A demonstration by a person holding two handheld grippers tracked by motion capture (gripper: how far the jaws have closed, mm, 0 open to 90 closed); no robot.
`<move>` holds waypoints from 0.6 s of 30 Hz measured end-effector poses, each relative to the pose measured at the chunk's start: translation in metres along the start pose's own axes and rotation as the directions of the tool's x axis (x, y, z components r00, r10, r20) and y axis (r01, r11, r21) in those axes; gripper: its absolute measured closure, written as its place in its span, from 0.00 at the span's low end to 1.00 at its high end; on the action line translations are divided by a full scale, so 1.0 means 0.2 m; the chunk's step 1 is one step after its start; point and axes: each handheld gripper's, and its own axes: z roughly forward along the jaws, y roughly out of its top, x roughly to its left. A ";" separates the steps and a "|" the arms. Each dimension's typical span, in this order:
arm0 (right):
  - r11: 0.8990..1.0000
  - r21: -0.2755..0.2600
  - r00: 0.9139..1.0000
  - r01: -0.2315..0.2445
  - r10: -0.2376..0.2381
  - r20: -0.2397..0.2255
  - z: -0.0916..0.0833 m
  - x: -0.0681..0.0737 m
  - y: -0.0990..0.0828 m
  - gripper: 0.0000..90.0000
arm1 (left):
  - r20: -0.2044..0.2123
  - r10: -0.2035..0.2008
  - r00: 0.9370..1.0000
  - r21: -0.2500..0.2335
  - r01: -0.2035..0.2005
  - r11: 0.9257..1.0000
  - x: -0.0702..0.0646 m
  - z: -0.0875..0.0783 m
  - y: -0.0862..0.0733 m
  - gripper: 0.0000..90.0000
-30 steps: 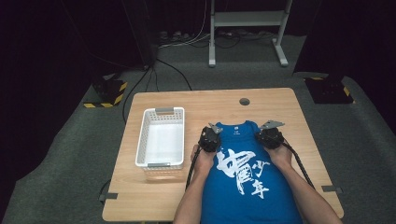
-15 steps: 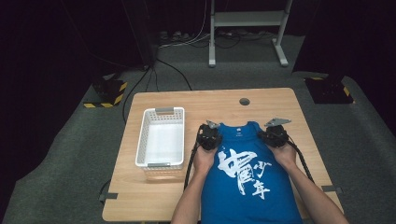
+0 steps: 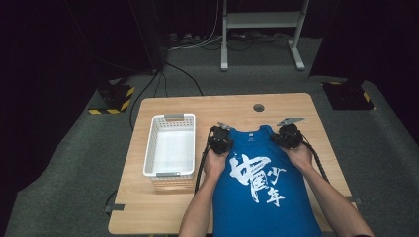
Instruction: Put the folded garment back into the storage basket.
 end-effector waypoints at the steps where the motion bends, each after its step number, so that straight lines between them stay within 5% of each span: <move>1: 1.000 0.003 1.000 0.001 -0.001 0.006 0.03 -0.02 0.04 0.93 | -0.004 -0.006 1.000 0.002 0.006 1.000 0.01 0.01 0.03 0.92; 4: 0.999 -0.030 0.999 -0.039 0.039 -0.001 0.06 -0.07 0.15 0.93 | -0.029 -0.033 0.999 -0.035 0.032 0.999 0.04 0.01 0.13 0.93; 5: 0.998 -0.050 0.999 -0.048 0.048 -0.005 0.04 -0.08 0.17 0.93 | -0.031 -0.035 0.999 -0.081 0.032 0.996 0.03 -0.04 0.15 0.93; 8: 0.990 -0.138 1.000 0.005 -0.002 0.020 -0.09 -0.05 0.18 0.93 | -0.030 -0.006 1.000 -0.157 0.001 0.988 -0.02 -0.19 0.13 0.93; 12: 0.979 -0.195 0.998 0.051 -0.044 0.045 -0.23 0.02 0.07 0.93 | -0.017 0.026 1.000 -0.195 -0.029 0.980 -0.11 -0.31 0.03 0.92; 18: 0.975 -0.208 0.996 0.074 -0.063 0.061 -0.27 0.13 -0.15 0.93 | -0.007 0.067 0.998 -0.162 -0.067 0.984 -0.23 -0.29 -0.16 0.92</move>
